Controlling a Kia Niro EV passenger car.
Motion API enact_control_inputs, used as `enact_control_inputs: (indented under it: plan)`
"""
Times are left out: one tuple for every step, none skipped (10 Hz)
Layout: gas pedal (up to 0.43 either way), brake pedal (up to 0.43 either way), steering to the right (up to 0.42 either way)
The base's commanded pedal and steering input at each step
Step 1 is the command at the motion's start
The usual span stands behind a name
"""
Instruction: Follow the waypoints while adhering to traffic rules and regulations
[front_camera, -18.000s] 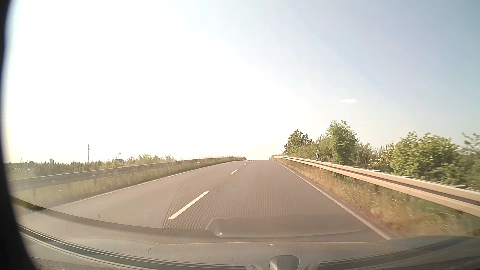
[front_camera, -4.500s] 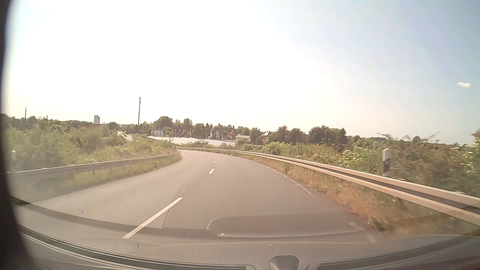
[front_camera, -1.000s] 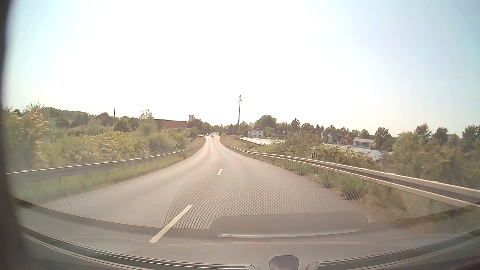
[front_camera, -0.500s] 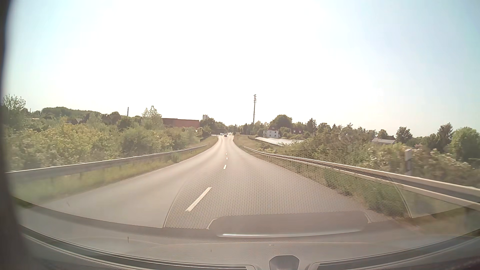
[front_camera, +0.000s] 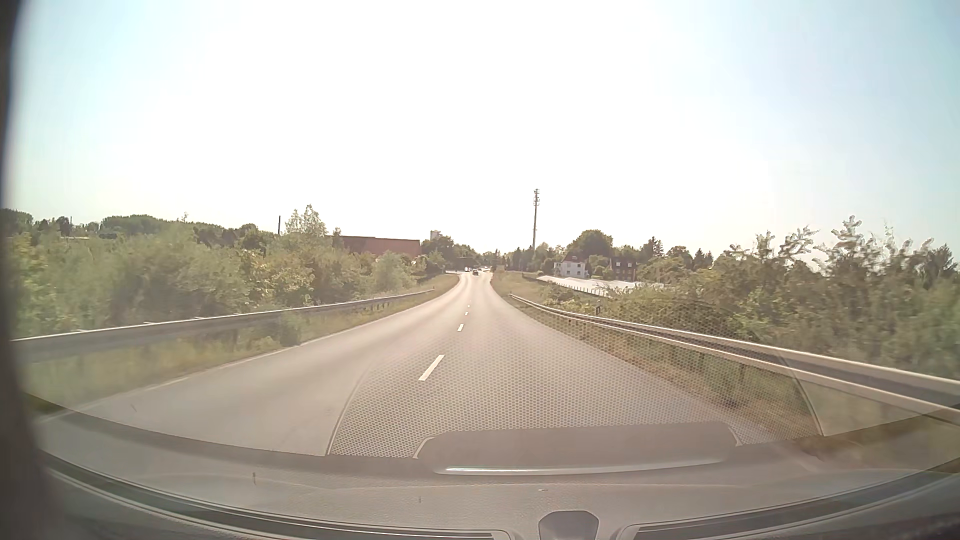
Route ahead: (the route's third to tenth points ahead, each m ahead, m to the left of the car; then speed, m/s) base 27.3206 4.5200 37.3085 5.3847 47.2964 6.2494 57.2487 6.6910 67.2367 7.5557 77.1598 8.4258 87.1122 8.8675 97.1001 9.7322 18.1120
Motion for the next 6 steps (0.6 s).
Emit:
enact_control_inputs:
  plan:
    - [0.118, 0.006, -0.017]
    - [0.118, 0.006, -0.015]
    - [0.118, 0.006, -0.011]
    - [0.118, 0.006, -0.011]
    - [0.118, 0.006, -0.010]
    - [0.118, 0.006, -0.009]
